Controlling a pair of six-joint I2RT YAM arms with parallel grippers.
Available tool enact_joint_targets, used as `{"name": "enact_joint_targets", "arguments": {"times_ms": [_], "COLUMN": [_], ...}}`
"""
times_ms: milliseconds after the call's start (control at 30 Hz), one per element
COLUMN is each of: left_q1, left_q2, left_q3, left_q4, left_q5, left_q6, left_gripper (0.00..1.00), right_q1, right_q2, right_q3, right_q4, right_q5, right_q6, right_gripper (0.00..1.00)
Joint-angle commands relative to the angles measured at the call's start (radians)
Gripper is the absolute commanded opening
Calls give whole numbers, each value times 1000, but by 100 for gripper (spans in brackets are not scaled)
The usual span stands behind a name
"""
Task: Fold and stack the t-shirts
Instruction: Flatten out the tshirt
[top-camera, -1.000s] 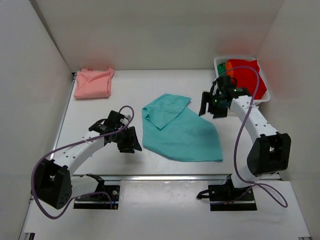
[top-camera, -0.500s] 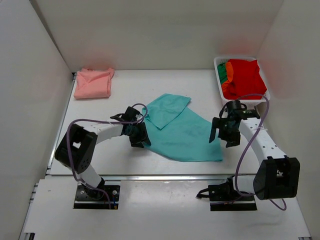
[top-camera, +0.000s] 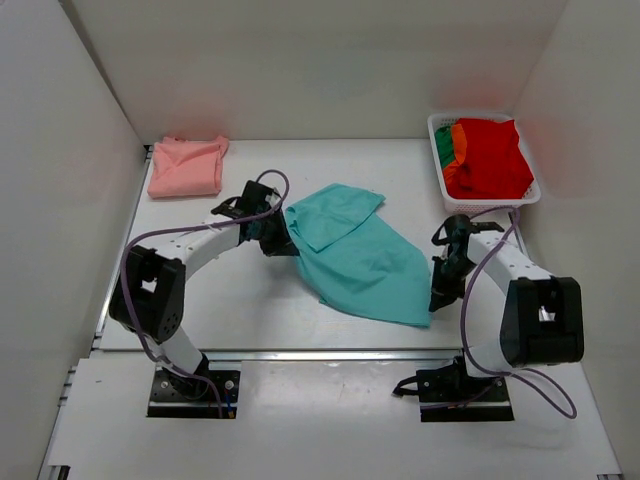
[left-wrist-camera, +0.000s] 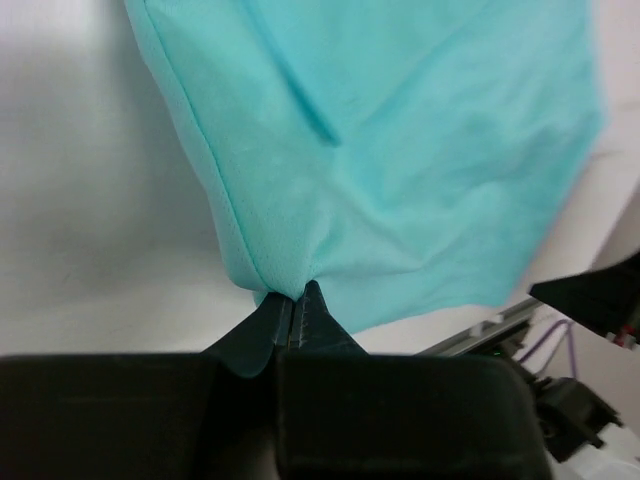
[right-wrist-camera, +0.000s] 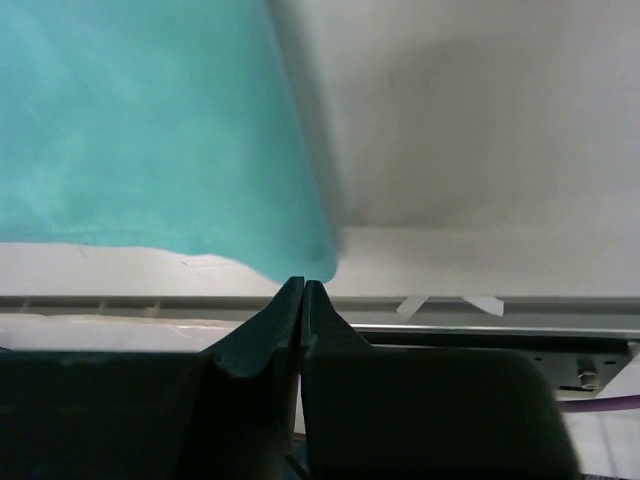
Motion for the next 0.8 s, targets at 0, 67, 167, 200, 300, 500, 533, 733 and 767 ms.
{"name": "enact_joint_targets", "arguments": {"times_ms": [0, 67, 167, 200, 300, 500, 533, 733, 767], "left_q1": [24, 24, 30, 32, 27, 49, 61, 188, 207], "left_q2": [-65, -69, -83, -86, -108, -124, -125, -22, 9], "left_q3": [94, 110, 79, 73, 30, -1, 13, 507, 703], "left_q4": [-31, -29, -13, -5, 8, -2, -6, -61, -84], "left_q5": [53, 56, 70, 76, 83, 80, 77, 67, 68], "left_q6": [8, 4, -12, -19, -30, -19, -19, -81, -94], "left_gripper": [0, 0, 0, 0, 0, 0, 0, 0, 0], "right_q1": [-1, 17, 37, 39, 97, 217, 211, 41, 31], "right_q2": [45, 76, 82, 78, 70, 95, 87, 119, 183], "right_q3": [112, 131, 103, 79, 19, -82, -73, 592, 813], "right_q4": [37, 15, 46, 56, 98, 133, 130, -70, -83], "right_q5": [2, 11, -14, -46, -90, -101, -100, -21, -37], "right_q6": [-8, -8, -11, -5, 38, 100, 98, 48, 28], "right_gripper": [0, 6, 44, 47, 49, 23, 0, 0, 0]}}
